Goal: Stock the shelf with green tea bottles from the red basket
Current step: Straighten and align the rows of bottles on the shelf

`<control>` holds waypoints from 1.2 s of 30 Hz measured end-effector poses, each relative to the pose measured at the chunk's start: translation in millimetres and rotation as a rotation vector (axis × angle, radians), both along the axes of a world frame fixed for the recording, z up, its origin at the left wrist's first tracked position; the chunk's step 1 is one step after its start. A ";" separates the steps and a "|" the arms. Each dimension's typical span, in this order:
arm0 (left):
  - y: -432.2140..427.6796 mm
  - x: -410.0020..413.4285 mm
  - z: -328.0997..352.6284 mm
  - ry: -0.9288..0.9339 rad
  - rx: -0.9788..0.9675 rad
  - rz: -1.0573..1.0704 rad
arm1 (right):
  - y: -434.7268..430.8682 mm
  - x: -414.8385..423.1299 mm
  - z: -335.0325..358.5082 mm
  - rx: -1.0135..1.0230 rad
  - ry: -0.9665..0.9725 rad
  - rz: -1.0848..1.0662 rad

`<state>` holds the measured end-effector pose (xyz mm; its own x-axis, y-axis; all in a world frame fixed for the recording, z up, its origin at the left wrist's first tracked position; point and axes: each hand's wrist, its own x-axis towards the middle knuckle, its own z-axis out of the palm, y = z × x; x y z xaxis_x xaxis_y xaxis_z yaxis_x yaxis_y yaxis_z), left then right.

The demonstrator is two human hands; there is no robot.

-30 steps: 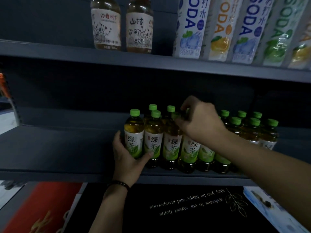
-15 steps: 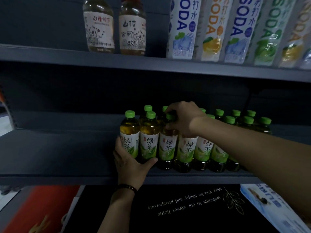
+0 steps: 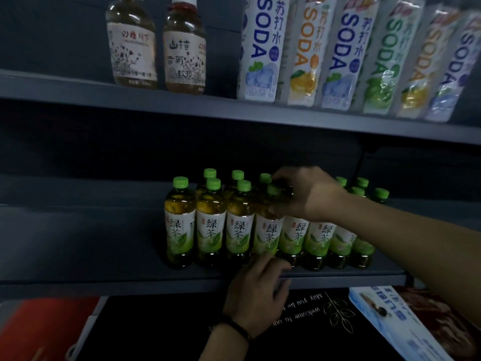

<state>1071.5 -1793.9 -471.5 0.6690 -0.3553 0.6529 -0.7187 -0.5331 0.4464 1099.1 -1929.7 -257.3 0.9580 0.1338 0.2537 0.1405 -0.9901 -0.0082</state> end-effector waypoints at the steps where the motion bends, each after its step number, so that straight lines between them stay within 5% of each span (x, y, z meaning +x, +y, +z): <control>1: -9.9 -2.4 1.3 0.089 0.051 -0.007 | -2.0 0.5 -4.2 0.013 0.043 -0.016; 4: -23.4 0.0 6.7 0.309 0.125 0.025 | -2.8 6.4 -12.0 0.054 0.046 -0.010; 8: -26.2 4.5 5.6 0.350 0.079 0.034 | 1.2 13.4 -11.4 0.025 0.051 -0.032; 23: -31.2 14.7 -2.8 0.314 -0.043 0.027 | -17.1 8.1 11.1 -0.119 0.031 0.032; 36: -50.9 19.6 1.2 0.275 0.074 0.059 | -53.8 21.7 12.4 -0.079 0.091 0.020</control>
<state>1091.1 -1844.7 -470.2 0.8383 -0.3505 0.4176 -0.5428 -0.6088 0.5786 1120.8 -1983.6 -244.9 0.9736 0.1691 0.1533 0.1623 -0.9851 0.0563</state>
